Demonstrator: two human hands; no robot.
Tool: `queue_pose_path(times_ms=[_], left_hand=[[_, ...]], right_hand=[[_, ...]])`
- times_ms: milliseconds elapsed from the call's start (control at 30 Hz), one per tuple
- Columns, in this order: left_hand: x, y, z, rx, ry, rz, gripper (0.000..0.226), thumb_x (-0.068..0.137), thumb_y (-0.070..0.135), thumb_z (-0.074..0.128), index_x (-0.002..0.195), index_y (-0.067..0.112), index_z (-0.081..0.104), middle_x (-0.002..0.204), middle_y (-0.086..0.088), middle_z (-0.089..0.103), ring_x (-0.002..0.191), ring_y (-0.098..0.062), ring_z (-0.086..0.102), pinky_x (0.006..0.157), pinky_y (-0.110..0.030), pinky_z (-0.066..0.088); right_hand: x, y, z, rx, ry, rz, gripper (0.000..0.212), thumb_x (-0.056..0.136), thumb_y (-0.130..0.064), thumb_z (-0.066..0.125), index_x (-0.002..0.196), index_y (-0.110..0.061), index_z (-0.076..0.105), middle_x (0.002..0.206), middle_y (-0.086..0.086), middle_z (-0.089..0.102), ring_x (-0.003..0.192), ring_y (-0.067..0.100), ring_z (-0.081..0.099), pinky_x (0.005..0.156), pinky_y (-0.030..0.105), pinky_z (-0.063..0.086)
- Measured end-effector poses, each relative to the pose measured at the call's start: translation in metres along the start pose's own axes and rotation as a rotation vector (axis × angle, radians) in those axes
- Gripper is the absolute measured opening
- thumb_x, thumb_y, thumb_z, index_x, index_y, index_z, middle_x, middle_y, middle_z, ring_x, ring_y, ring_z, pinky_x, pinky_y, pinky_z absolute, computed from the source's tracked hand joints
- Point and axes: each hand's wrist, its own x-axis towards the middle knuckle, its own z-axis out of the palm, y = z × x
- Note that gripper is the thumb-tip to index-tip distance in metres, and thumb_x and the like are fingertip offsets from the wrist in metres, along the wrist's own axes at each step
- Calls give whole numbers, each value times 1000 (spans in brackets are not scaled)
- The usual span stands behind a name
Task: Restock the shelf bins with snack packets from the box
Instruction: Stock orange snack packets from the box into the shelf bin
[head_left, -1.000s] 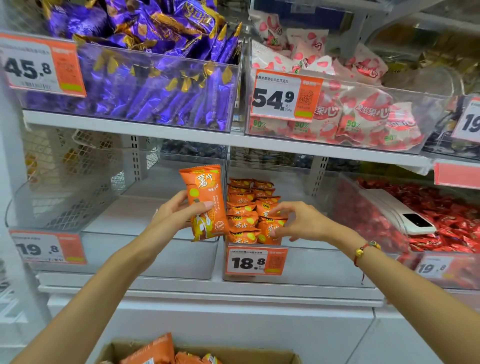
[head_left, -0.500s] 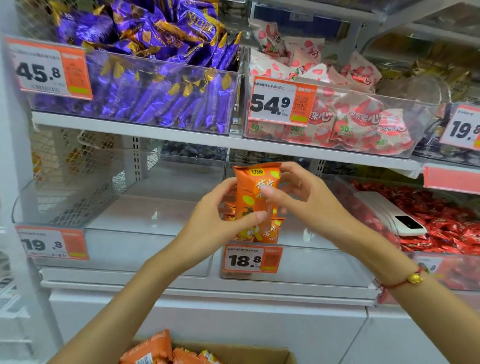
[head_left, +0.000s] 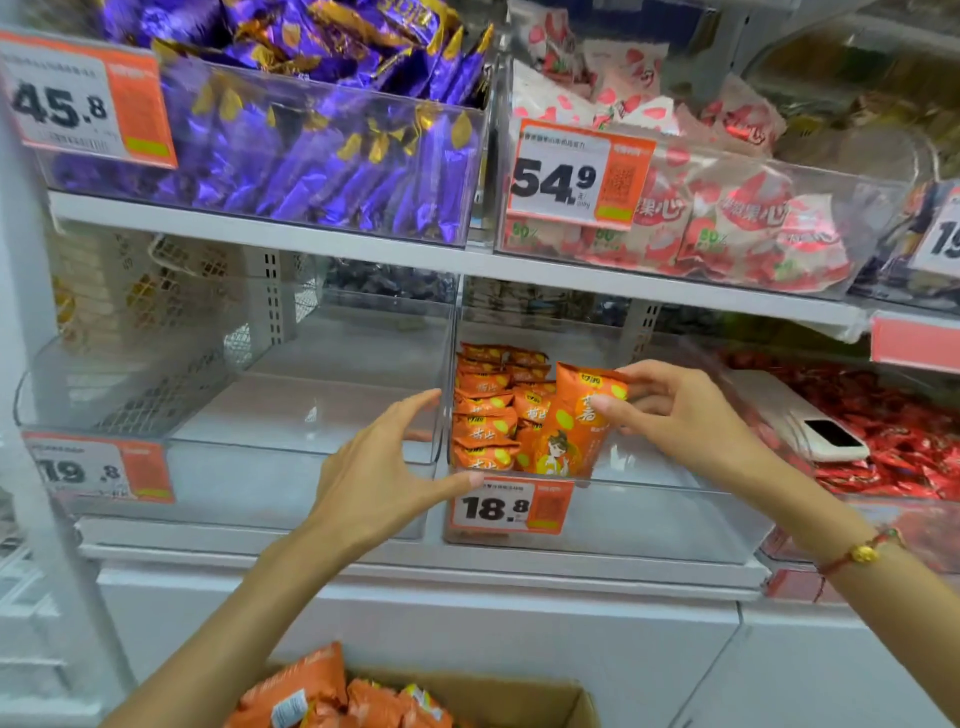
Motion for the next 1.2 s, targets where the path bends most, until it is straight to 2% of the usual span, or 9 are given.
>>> queue_pose_path(times_ms=[167,333,467,600,867,967,1033,1100,1200], left_hand=[[-1,0,6,100,31,-16,91,62,74,66,143,44,35,128,16,61,121,-9,54,88,-27,42],[4,1,6,112,13,-45,94,60,76,65,143,43,36,121,18,64,117,-10,57,78,-24,38],[5,5,5,120,3,-56,97,59,77,66,143,42,34,135,16,56,120,-12,55,87,-28,43],[7,9,6,109,-11,-63,99,57,80,62,144,43,33,136,15,55,117,-12,57,87,-31,45],[7,15,3,96,-3,-85,93,58,77,61,141,42,37,131,14,59,116,-12,58,91,-33,46],[5,15,1,91,-9,-72,91,62,75,64,141,42,36,136,18,54,118,-9,56,93,-33,45],[5,13,1,85,-13,-63,91,62,74,64,142,41,35,136,20,53,119,-6,55,93,-31,44],[5,12,2,78,-3,-65,91,62,74,64,142,42,35,134,20,55,118,-6,56,90,-29,43],[3,11,4,81,20,-70,90,61,75,63,141,43,36,129,20,58,115,-5,56,80,-25,38]], right_hand=[[5,4,24,-128,-135,62,37,72,-42,77,101,-22,64,90,-6,69,80,11,69,82,37,57],[5,3,30,0,-255,166,32,79,-23,77,106,-17,60,87,2,71,71,13,70,63,22,56],[6,3,33,-40,-307,151,25,81,-19,75,102,-18,62,86,5,69,66,9,66,59,19,55],[7,8,39,-70,-330,169,18,79,-23,77,92,-21,64,94,8,72,78,17,67,72,34,59],[9,7,43,-61,-377,254,31,81,-29,75,106,-13,67,102,9,71,92,22,70,81,38,57],[8,8,33,-143,-384,161,28,84,-40,69,107,-23,71,100,2,72,91,14,66,80,33,55],[12,13,26,-278,-260,23,34,81,-54,64,107,-32,72,105,-7,69,97,8,61,86,32,52],[19,17,26,-328,-166,-61,55,75,-66,58,122,-38,61,121,-7,57,111,9,53,96,34,46],[32,22,39,-284,-343,9,94,69,-73,50,150,-33,25,152,-4,22,140,14,28,111,31,31]])
